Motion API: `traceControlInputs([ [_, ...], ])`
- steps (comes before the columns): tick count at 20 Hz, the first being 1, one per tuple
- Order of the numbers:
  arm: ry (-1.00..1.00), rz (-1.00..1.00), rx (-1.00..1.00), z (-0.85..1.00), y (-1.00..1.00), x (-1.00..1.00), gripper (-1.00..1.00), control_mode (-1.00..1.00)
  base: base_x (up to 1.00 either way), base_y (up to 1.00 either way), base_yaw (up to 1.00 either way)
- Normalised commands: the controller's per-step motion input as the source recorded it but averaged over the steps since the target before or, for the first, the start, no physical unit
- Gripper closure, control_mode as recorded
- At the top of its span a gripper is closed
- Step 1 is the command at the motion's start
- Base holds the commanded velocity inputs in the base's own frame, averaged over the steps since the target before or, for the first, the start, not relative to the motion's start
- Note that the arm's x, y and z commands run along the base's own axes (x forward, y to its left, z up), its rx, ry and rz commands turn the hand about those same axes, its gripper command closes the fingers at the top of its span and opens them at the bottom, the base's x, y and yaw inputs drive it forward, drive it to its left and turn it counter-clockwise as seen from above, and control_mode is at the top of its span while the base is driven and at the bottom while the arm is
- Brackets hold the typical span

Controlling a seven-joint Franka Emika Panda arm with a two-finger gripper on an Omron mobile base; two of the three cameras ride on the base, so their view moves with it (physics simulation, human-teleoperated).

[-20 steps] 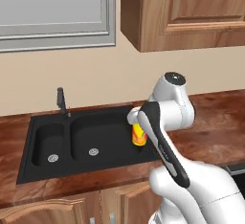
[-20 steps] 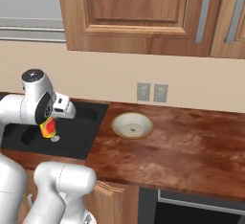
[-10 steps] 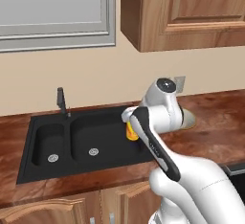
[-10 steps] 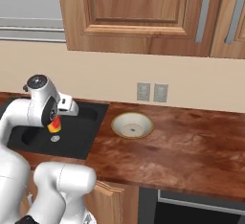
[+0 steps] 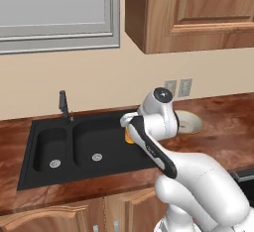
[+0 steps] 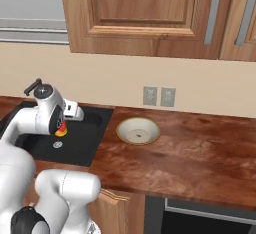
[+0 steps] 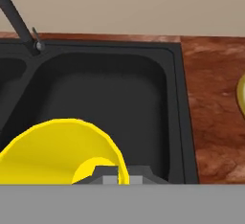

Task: Place the bowl in the left basin and the cup in the right basin of the sink.

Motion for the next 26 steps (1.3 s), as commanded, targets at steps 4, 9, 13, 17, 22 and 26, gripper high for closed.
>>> traceControlInputs([
  [4, 0.0, 0.0, 0.0, -0.26, 0.14, 0.14, 1.0, -1.0, 0.0, 0.0, 0.0],
  [9, 0.0, 0.0, 0.0, -0.31, 0.13, 0.12, 1.0, -1.0, 0.0, 0.0, 0.0],
  [13, 0.0, 0.0, 0.0, -0.27, 0.09, 0.24, 1.0, -1.0, 0.0, 0.0, 0.0],
  [17, 0.0, 0.0, 0.0, -0.33, 0.03, 0.19, 1.0, -1.0, 0.0, 0.0, 0.0],
  [22, 0.0, 0.0, 0.0, -0.34, 0.0, 0.13, 1.0, -1.0, 0.0, 0.0, 0.0],
  [26, 0.0, 0.0, 0.0, -0.31, 0.0, 0.07, 1.0, -1.0, 0.0, 0.0, 0.0],
])
